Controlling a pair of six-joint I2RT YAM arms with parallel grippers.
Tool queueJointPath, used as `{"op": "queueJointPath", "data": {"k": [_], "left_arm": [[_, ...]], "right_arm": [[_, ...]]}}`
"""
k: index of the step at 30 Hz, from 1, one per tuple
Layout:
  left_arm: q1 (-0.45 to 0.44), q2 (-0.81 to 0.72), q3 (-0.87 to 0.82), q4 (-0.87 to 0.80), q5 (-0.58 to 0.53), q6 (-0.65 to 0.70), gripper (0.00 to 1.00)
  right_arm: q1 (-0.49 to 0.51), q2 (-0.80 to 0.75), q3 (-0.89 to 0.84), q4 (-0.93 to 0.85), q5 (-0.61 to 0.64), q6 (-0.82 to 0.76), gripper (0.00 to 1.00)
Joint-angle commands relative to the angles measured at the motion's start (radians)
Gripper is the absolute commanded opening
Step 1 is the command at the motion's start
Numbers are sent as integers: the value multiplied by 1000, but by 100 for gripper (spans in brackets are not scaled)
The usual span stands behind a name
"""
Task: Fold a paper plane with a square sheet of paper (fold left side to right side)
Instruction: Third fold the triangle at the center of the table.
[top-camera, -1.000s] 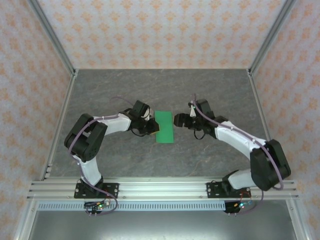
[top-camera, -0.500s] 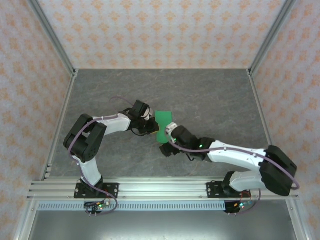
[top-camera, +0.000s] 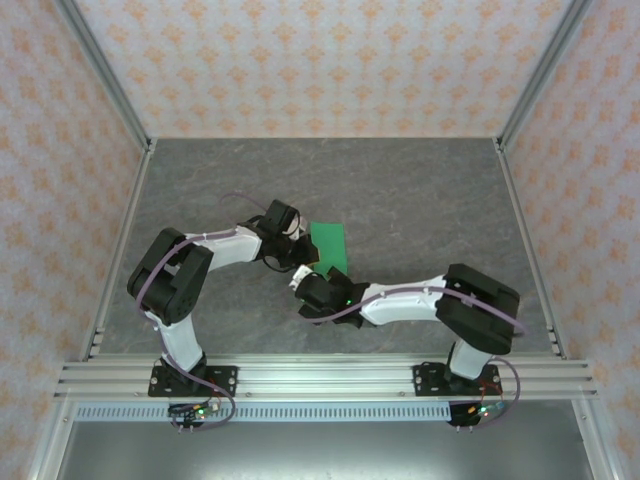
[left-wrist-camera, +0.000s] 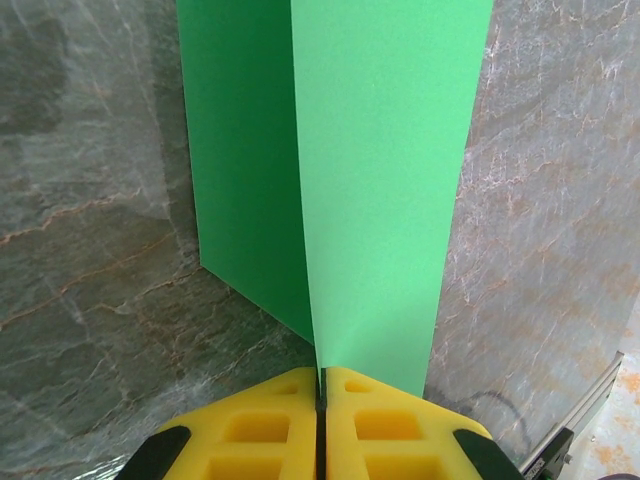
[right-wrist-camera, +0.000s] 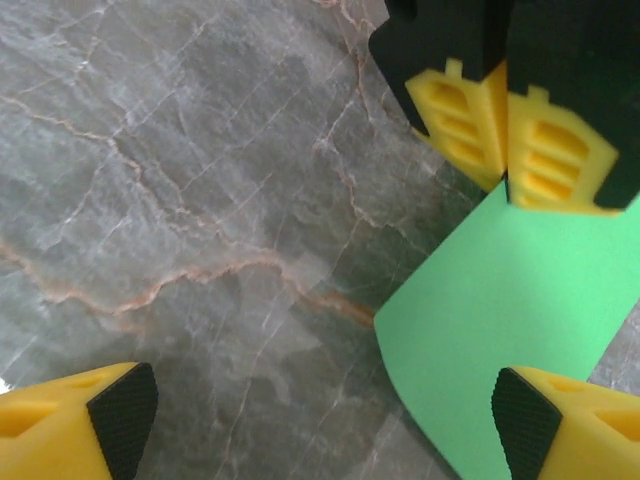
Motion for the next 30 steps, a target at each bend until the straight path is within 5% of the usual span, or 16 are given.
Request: {"op": "queueJointPath", "data": {"k": [1,16,30], "left_arm": [[-2,-37,23,-35,16,-4,9],[-2,-53,18,-52,18,6,8],[-1,-50,25,-56,19,12,9]], "right_arm": [[5,35,24,53,97,-44,88],[-43,62,34,141,164,-40,71],[-61,17,13,119,118,-41,23]]}}
